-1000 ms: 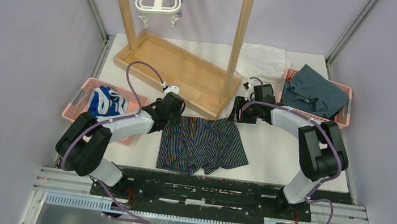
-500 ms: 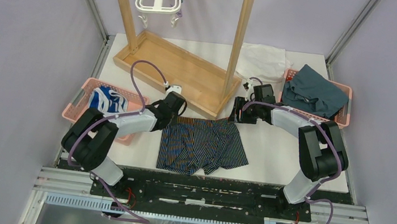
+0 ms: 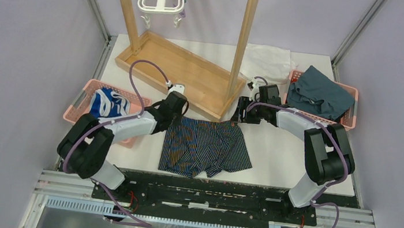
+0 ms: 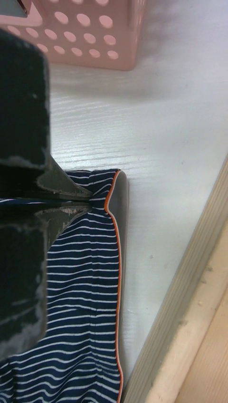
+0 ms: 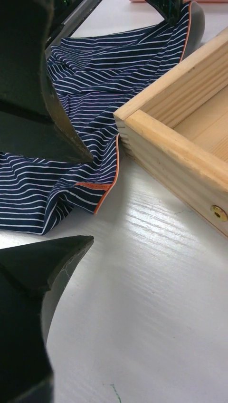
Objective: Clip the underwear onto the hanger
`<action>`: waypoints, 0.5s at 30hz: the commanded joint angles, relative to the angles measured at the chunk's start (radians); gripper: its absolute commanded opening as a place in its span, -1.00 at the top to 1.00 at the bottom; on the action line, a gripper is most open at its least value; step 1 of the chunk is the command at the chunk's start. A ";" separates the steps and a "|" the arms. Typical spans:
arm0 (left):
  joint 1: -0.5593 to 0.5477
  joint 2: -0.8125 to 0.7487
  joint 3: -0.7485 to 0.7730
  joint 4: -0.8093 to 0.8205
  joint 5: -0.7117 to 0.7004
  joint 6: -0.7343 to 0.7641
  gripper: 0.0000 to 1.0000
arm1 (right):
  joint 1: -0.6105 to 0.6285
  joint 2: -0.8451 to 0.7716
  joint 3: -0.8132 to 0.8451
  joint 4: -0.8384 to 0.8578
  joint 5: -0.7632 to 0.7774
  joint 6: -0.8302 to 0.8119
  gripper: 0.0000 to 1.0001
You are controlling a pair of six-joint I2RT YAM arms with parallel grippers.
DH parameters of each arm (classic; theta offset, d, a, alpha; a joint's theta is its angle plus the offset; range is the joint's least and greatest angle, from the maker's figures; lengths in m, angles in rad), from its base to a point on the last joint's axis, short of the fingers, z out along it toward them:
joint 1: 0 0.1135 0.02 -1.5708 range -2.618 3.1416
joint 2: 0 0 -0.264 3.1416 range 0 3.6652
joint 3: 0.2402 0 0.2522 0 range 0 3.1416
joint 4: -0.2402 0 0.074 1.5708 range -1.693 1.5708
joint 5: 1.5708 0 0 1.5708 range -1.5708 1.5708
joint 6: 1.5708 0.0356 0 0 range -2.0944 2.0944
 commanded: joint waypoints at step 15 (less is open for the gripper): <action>0.004 -0.328 0.159 -0.285 0.374 0.066 0.94 | -0.021 -0.211 -0.167 0.256 -0.013 0.057 -0.39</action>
